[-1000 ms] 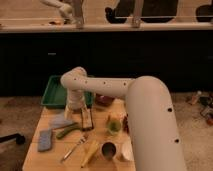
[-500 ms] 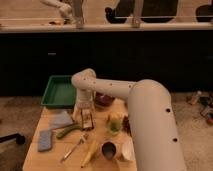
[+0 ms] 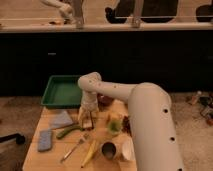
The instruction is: Place eraser in table surface
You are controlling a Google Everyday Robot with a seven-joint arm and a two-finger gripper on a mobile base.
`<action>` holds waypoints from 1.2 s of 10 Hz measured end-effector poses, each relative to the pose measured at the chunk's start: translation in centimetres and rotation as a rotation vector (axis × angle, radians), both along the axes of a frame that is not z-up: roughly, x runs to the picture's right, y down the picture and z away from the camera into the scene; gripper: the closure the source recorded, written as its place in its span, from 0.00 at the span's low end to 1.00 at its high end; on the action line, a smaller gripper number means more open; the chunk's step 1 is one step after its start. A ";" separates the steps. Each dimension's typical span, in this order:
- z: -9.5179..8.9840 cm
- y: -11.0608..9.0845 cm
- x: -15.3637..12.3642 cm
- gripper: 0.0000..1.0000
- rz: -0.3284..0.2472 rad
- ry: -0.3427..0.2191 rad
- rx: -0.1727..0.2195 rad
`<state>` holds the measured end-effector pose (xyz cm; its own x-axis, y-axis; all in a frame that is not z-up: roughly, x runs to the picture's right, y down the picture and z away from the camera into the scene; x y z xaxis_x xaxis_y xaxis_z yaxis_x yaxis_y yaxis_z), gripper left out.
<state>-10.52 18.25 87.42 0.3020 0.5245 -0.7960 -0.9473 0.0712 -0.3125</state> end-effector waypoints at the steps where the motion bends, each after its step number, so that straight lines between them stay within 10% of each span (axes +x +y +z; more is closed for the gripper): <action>1: -0.2 0.3 -0.7 0.20 -0.019 -0.007 -0.005; 12: -0.7 0.9 -2.6 1.00 -0.013 -0.076 -0.055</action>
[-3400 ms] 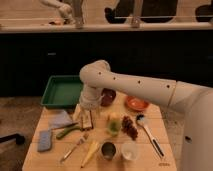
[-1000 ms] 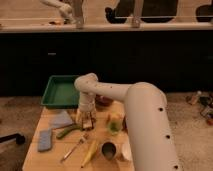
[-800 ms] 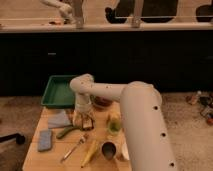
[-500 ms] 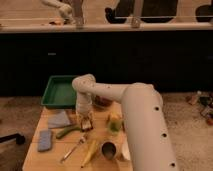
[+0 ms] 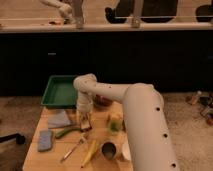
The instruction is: Place eraser in table surface
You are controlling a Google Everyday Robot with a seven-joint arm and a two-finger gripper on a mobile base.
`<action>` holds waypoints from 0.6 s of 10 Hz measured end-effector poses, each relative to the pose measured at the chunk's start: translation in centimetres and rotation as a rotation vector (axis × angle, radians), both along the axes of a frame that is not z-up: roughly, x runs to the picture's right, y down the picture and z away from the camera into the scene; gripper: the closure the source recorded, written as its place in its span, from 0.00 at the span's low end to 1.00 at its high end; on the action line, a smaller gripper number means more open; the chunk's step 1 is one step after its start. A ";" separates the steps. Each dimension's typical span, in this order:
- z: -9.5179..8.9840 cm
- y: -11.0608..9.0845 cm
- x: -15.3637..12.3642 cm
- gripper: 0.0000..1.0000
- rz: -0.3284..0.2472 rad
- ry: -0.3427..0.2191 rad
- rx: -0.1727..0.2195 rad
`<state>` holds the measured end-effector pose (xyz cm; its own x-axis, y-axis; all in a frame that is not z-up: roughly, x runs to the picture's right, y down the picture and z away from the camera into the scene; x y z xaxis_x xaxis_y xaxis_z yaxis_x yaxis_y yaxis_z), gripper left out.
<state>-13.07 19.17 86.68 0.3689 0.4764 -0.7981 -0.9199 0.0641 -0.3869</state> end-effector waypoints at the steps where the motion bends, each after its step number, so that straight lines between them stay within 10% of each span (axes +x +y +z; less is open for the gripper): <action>1: -0.6 -0.6 0.3 1.00 0.007 -0.008 0.019; 6: -5.7 -5.1 1.5 1.00 0.039 -0.041 0.123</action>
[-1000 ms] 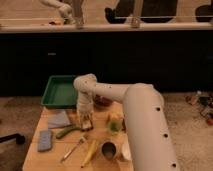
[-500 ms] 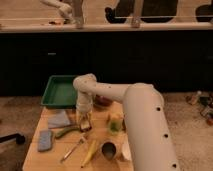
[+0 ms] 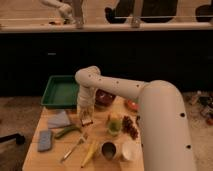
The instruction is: Place eraser in table surface
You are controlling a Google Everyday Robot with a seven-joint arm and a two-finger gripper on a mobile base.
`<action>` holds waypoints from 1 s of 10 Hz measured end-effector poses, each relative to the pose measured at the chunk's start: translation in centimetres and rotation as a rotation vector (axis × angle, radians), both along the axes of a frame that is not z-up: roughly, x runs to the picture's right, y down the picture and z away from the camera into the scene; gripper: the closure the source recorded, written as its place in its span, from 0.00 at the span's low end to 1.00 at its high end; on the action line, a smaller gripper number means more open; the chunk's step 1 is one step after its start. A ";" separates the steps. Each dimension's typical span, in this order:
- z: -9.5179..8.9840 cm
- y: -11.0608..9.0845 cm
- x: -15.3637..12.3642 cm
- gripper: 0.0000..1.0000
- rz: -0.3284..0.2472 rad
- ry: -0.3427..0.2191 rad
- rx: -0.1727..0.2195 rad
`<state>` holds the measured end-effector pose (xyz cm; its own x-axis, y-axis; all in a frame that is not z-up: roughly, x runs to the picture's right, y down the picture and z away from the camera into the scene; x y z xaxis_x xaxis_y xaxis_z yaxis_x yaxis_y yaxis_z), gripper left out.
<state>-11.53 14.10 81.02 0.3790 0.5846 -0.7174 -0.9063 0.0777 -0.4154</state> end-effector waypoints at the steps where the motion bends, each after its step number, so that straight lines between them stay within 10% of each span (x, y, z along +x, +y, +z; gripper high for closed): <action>1: -0.8 -0.8 0.3 1.00 0.005 -0.004 0.021; 10: -7.6 -7.0 2.3 1.00 0.007 -0.070 0.185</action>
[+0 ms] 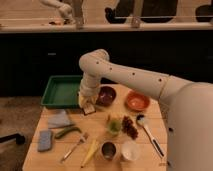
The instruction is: Place eraser in table surface
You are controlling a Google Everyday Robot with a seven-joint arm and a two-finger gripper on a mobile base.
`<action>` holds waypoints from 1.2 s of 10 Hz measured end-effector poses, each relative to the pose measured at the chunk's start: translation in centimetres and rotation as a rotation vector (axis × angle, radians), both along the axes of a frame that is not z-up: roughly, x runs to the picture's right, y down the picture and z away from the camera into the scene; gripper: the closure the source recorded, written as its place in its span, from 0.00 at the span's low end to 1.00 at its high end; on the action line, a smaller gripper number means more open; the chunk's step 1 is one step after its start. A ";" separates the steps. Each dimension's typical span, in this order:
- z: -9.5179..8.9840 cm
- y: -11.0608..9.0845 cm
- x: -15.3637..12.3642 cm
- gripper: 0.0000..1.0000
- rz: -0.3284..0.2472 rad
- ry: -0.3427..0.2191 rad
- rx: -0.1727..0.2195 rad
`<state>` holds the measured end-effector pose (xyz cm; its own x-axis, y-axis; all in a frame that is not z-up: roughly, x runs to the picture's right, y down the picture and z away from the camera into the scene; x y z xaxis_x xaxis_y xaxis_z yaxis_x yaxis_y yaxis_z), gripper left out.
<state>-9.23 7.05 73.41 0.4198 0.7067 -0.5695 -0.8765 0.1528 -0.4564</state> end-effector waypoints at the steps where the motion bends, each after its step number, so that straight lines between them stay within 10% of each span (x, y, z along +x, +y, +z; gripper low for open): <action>1: 0.0 0.0 -0.2 1.00 -0.003 -0.003 0.000; 12: 0.8 0.1 3.6 1.00 0.027 0.058 -0.025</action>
<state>-5.65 7.16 74.23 0.3665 0.7027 -0.6098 -0.9053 0.1182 -0.4079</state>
